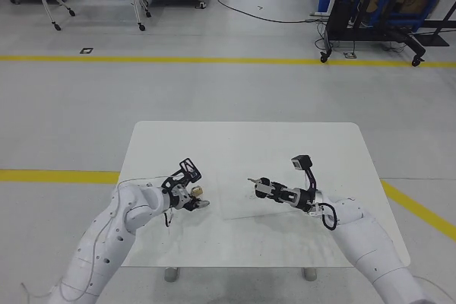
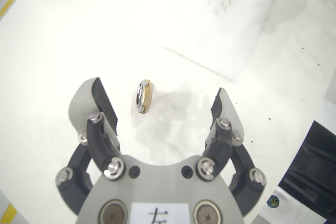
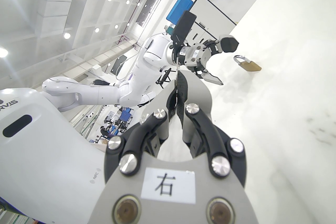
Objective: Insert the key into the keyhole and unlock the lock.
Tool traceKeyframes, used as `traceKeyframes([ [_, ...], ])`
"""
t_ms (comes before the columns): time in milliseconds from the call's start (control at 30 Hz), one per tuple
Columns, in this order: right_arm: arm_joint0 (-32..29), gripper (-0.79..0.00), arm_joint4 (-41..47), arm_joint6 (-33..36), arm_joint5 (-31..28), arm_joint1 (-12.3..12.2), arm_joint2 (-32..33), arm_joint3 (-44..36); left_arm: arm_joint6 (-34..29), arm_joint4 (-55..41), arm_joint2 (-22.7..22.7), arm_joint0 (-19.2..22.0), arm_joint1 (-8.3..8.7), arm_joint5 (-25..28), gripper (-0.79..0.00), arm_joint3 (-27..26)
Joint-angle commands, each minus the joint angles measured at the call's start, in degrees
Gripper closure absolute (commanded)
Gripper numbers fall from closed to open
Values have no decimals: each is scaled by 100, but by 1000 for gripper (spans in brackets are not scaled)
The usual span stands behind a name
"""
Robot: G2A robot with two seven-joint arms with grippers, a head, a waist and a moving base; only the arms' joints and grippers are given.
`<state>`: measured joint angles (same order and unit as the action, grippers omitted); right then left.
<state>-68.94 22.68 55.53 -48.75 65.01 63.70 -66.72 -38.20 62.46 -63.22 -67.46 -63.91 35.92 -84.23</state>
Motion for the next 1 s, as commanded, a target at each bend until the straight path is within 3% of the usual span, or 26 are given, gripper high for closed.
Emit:
traceKeyframes([
  [0,0,0,0,0,0,0,0,0,-40,81,75,61,-9,-34,-400,60],
  [267,0,0,0,0,0,0,0,0,-123,384,277,202,-41,-313,-332,166],
  [333,0,0,0,0,0,0,0,0,-129,399,297,228,-44,-327,-231,194],
  [433,0,0,0,0,0,0,0,0,-239,523,333,276,-46,-429,0,232],
  [967,0,0,0,0,0,0,0,0,72,294,342,366,-85,-707,0,273],
])
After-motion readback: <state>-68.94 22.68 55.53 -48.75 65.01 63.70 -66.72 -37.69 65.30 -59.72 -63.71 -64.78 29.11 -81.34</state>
